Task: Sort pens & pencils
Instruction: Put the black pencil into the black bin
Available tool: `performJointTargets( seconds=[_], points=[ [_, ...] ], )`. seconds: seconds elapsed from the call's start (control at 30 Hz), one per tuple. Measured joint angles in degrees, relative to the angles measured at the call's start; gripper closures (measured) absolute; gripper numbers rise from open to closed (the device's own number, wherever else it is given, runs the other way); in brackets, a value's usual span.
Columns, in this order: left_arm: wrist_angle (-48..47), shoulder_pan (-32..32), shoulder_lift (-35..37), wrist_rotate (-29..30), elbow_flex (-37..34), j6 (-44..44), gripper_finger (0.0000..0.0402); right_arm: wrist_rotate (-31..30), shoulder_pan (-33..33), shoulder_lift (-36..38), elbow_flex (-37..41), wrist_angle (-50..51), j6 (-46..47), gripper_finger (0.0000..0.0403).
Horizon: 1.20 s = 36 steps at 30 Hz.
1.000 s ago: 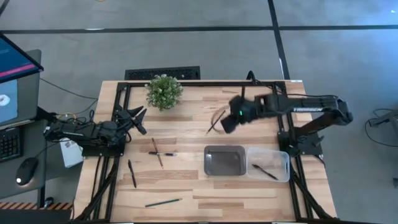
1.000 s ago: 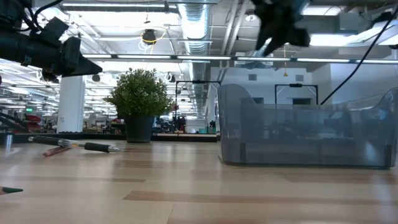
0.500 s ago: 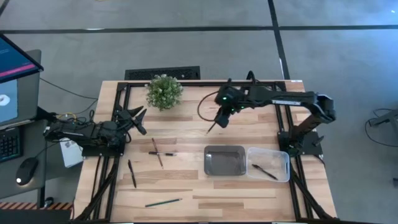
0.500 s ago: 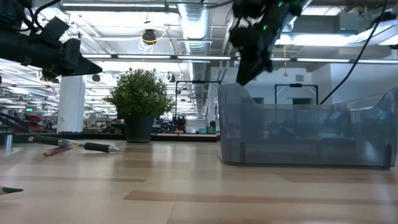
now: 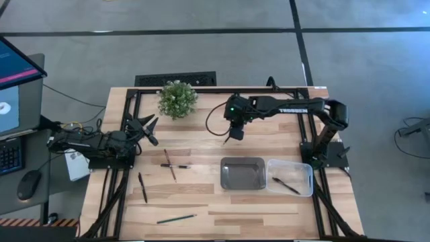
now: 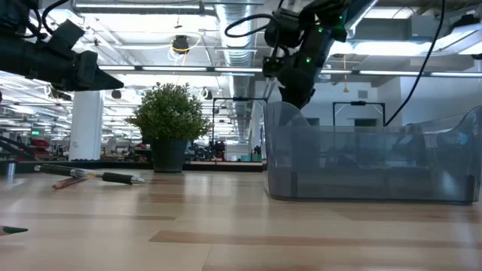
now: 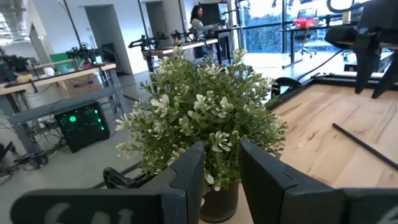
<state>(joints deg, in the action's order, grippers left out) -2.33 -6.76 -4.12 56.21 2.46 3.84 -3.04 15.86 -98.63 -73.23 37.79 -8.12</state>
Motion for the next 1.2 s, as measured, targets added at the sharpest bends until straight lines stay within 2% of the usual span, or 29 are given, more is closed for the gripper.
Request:
performJointTargets(
  seconds=[0.17, 0.4, 0.5, 0.73, 0.87, 1.03, 1.2],
  points=[
    [0.0, 0.0, 0.0, 0.0, 0.0, 0.0, 0.031, 0.0, 0.0, 0.5, 0.0, 0.5, -1.7, 0.0248],
    [0.0, 0.0, 0.0, 0.0, 0.0, 2.9, 0.031, 0.0, 0.0, 0.4, 0.0, 0.5, -2.9, 0.017],
    [0.0, 0.0, 0.0, 0.0, 0.0, 4.4, 0.031, 0.0, -0.1, 0.4, 0.0, 0.5, -2.9, 0.0153],
    [0.0, 0.0, 0.0, 0.0, 0.0, 6.2, 0.031, 0.0, -0.9, 0.4, 0.0, 0.4, -7.0, 0.0148],
    [0.0, 0.0, 0.0, 0.1, 0.0, 7.0, 0.031, 0.0, -0.7, 0.3, 0.0, -5.6, -1.3, 0.0148],
    [0.0, 0.0, 0.0, 0.1, 0.0, 7.6, 0.031, 0.0, 0.2, 0.3, 0.0, -2.7, -10.7, 0.0148],
    [0.0, 0.0, 0.0, 0.1, 0.0, 7.6, 0.031, 0.2, 2.8, -0.7, 0.0, 0.2, -11.3, 0.0148]
  ],
)
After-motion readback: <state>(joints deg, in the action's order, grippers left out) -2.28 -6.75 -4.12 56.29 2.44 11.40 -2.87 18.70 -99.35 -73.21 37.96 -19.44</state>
